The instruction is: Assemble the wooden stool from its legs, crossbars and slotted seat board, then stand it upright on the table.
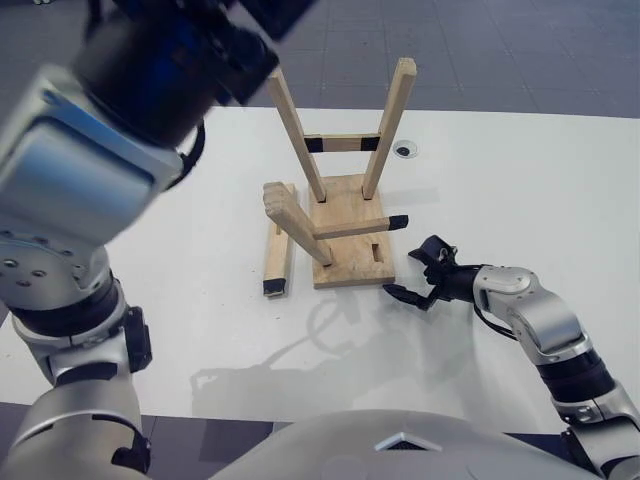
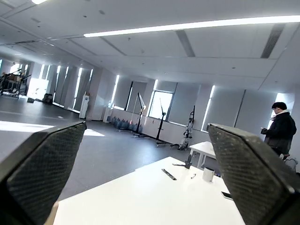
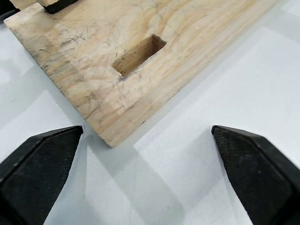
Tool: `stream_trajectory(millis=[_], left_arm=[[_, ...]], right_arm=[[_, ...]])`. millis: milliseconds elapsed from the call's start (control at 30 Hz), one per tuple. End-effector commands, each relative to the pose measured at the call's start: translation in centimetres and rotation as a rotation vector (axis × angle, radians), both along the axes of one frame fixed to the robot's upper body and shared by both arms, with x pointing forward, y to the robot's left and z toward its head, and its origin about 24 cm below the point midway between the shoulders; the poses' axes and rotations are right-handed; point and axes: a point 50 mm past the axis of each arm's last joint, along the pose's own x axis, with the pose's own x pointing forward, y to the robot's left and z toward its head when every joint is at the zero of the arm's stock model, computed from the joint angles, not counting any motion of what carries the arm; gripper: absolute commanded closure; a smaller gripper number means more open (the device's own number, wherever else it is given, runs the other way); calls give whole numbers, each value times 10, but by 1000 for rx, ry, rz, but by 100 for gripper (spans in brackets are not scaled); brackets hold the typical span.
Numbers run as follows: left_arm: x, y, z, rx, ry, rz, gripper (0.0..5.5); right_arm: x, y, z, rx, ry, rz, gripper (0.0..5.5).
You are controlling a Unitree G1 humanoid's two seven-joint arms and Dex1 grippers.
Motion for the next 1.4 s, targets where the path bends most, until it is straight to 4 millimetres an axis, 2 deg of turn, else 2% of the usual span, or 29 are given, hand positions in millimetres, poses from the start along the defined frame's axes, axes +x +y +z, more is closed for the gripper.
stream_trajectory(millis=[33, 100, 167, 233, 300, 367, 467, 533, 700, 833, 1000, 1100, 1200, 1300, 1400], left_arm=[[22, 34, 2, 152, 24, 528, 72], [30, 55, -13, 229, 82, 837, 72], [28, 73, -26, 219, 130, 1036, 72], [24, 87, -56, 242, 251, 1129, 72], [17, 85, -120, 363, 487, 1065, 72], [3, 82, -169, 443, 662, 1011, 72], [-8, 81, -204, 503, 772, 960, 72], [-15, 72, -227, 587, 854, 834, 72], [-18, 47, -251, 754, 835, 599, 72], [-14, 41, -267, 825, 832, 568, 72], [-11, 51, -286, 874, 864, 629, 72], [-16, 48, -311, 806, 997, 609, 72], [-22, 40, -328, 814, 1068, 552, 72], [-25, 41, -334, 888, 1065, 539, 115], [-29, 47, -336, 1023, 1012, 536, 157]], right_arm=[[-7, -7, -13, -42, 67, -36, 42], [-6, -8, -13, -38, 64, -61, 42], [-6, -8, -13, -38, 62, -78, 42], [-5, -8, -13, -39, 58, -91, 42], [-3, -9, -13, -39, 47, -112, 42], [0, -11, -12, -38, 30, -137, 42], [3, -12, -11, -32, 17, -159, 42], [3, -11, -11, -29, 16, -159, 42], [1, -8, -12, -25, 22, -154, 42], [1, -7, -11, -24, 23, -144, 42], [3, -8, -9, -26, 16, -136, 42], [4, -6, -6, -20, 9, -132, 42], [5, -4, -2, -10, -7, -133, 42], [7, -1, 8, 6, -36, -138, 42], [10, -2, 30, 51, -81, -162, 42]])
